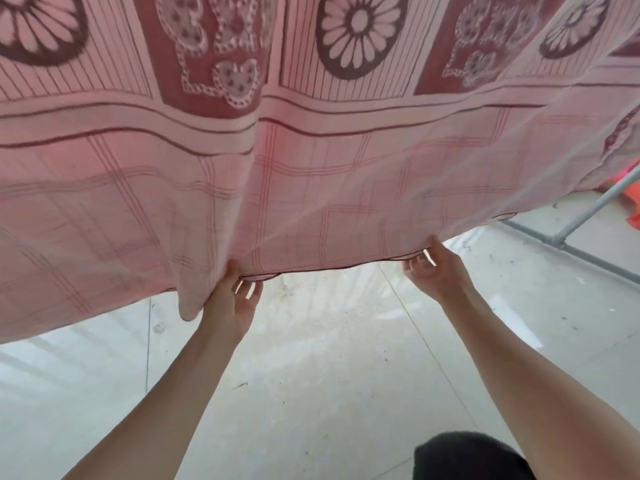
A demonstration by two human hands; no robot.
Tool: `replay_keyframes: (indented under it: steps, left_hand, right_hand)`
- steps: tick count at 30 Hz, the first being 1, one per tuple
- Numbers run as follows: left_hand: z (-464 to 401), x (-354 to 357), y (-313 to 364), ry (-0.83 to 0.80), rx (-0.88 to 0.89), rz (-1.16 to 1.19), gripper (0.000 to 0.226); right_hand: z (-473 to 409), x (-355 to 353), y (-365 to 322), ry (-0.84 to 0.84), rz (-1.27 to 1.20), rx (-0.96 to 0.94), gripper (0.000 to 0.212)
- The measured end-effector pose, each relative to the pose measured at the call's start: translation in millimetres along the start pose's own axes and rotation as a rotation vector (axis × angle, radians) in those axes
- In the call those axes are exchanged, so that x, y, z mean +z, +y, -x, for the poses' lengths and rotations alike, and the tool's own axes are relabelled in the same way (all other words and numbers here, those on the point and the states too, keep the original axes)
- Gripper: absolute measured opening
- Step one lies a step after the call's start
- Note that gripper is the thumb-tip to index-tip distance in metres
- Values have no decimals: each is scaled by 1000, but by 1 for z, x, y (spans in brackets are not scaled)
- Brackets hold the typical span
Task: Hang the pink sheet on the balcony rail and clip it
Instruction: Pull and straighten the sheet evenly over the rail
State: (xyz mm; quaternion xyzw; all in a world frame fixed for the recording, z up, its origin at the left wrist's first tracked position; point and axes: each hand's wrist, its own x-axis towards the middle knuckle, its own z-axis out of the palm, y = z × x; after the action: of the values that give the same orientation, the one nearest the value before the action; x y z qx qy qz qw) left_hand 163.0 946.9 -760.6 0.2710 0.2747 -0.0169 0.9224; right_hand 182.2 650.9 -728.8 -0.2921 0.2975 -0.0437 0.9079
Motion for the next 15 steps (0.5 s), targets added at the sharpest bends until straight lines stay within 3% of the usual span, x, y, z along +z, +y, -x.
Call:
replay_keyframes:
  steps: [4,7,11,15]
  left_hand:
    - [-4,20,-27,28,6,112,13]
    - [0,46,-65,12,17,40,24]
    - [10,93,-136,-78,-47,-168,14]
    - [23,131,-209,-139,-96,-244,18]
  right_hand:
    - [-9,-11,-18,-48,-5,61,27]
    - [-21,-21,-26,-73,79,128,7]
    - [-39,-35,-38,-159,107,220,11]
    - [-50,-51,-51,-245,100,325,13]
